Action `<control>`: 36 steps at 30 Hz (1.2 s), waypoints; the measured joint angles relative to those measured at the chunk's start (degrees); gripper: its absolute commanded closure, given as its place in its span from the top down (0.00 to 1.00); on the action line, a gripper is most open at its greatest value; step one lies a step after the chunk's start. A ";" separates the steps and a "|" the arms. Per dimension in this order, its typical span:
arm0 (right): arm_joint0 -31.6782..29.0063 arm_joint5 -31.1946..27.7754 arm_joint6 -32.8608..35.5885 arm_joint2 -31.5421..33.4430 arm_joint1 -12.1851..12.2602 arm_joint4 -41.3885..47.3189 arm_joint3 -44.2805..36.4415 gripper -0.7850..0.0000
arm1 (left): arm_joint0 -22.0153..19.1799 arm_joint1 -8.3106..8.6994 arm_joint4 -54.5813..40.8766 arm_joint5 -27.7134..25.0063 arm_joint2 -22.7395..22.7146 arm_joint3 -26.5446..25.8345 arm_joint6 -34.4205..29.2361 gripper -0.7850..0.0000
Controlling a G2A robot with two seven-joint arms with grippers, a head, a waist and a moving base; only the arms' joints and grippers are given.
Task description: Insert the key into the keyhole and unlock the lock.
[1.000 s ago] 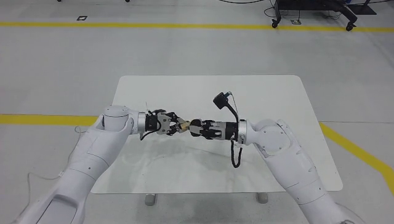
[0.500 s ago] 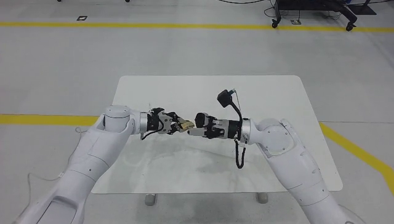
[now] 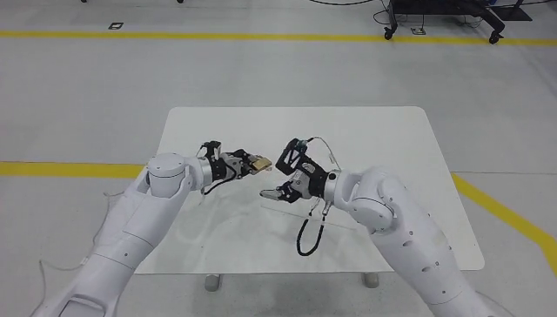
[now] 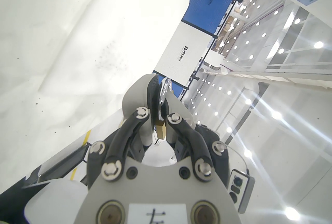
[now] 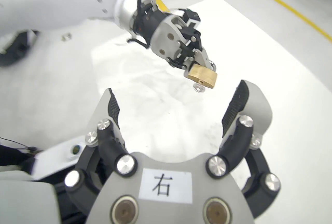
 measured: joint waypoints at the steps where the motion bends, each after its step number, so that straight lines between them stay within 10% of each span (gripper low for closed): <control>1: 0.12 -0.35 -1.99 -1.01 0.05 -5.30 0.89 1.00 | 0.59 0.16 0.05 -0.47 -0.67 -0.67 0.53 0.00; 4: 0.04 0.28 -6.84 -2.46 0.01 -13.21 2.81 0.68 | 1.86 0.46 0.52 -1.59 -2.03 -2.20 2.02 0.00; 26: 0.72 14.16 -13.52 -9.30 -2.11 -24.81 6.69 0.44 | 3.94 0.48 4.36 -2.35 -2.93 -5.70 3.83 0.00; 36: 0.55 13.74 -13.60 -9.48 -2.52 -24.30 6.94 0.05 | 3.90 0.31 5.30 -1.90 -2.82 -5.69 3.60 0.00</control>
